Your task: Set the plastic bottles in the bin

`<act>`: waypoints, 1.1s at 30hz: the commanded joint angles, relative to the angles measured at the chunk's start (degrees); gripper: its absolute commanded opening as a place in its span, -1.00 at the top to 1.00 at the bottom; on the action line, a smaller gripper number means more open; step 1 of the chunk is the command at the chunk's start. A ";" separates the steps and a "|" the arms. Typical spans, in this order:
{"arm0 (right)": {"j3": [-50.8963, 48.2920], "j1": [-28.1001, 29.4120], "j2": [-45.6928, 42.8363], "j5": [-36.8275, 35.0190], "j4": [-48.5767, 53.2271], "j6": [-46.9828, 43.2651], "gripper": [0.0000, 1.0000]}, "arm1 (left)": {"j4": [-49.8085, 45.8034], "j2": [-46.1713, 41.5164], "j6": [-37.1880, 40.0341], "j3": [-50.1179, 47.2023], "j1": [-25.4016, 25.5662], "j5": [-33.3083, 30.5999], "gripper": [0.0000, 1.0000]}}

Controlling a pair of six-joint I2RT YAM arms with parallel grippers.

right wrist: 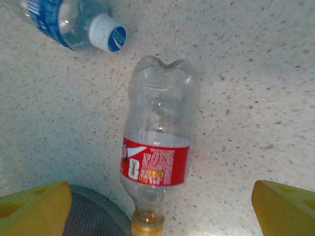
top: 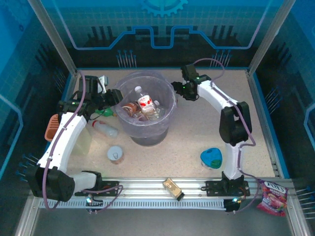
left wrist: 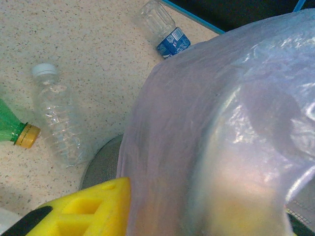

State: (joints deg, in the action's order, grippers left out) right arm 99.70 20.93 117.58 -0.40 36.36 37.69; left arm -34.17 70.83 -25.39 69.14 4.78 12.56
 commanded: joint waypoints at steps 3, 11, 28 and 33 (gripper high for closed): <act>4.36 0.96 4.72 0.84 -0.48 3.00 -0.82 | -0.87 -0.38 0.87 -0.07 0.15 0.68 0.25; 7.38 0.78 10.30 1.25 -0.63 2.12 -0.63 | -0.89 -0.69 0.87 -0.43 0.15 0.68 0.25; 6.80 -0.27 13.80 4.45 -2.16 2.12 -0.30 | -0.72 -0.87 0.95 -0.59 0.14 1.99 0.24; 5.51 -0.45 12.44 4.53 -2.87 1.62 -0.17 | -1.03 -0.74 1.11 -0.28 0.15 1.85 0.24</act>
State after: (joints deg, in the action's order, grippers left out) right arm 105.71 20.93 129.56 3.68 33.10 39.86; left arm -34.20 70.83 -25.39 69.14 4.78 13.21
